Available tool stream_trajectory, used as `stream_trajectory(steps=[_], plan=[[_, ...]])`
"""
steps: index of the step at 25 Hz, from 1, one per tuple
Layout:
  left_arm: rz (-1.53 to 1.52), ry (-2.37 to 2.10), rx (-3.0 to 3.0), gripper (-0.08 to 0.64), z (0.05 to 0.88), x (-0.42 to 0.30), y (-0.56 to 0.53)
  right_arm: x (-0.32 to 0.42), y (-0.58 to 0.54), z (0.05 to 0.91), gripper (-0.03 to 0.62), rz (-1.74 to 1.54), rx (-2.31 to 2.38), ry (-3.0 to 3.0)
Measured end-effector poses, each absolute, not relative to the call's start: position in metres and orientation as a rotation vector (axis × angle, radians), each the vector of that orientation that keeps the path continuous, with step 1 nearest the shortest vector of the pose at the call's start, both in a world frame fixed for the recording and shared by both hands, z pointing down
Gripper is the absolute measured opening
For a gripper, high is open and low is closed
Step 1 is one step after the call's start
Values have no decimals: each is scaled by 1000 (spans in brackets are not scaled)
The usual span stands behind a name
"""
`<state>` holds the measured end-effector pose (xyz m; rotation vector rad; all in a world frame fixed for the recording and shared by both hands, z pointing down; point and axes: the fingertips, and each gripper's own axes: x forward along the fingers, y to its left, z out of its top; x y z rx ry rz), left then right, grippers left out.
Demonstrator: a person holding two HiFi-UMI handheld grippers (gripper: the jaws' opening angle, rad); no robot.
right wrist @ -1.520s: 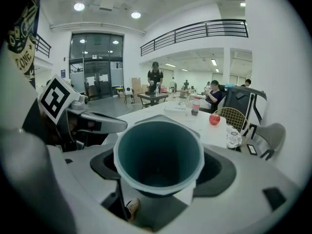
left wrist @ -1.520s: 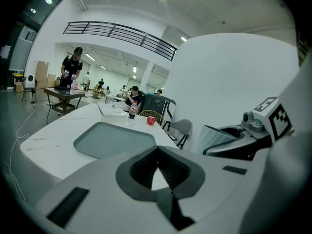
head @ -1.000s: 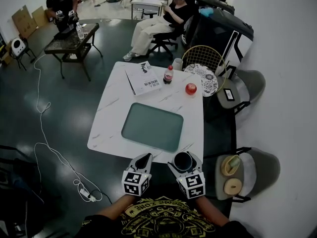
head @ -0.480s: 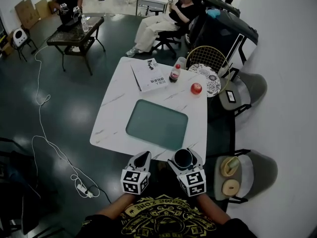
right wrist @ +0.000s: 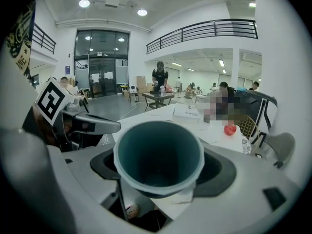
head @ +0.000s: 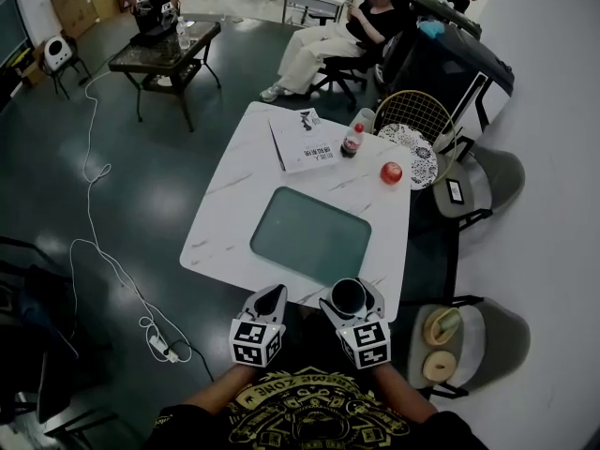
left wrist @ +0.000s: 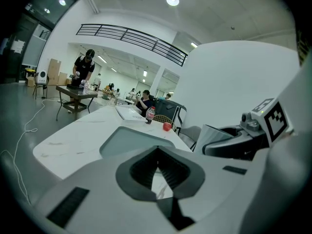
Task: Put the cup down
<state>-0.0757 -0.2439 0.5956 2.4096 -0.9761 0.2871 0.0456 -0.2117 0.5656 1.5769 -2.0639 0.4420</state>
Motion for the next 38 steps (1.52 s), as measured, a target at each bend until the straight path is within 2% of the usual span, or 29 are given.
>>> stream_trajectory(steps=[38], plan=[[483,-1146,2279,9,633,-38,-321,73,-319,639,380,502,1401,-2185]])
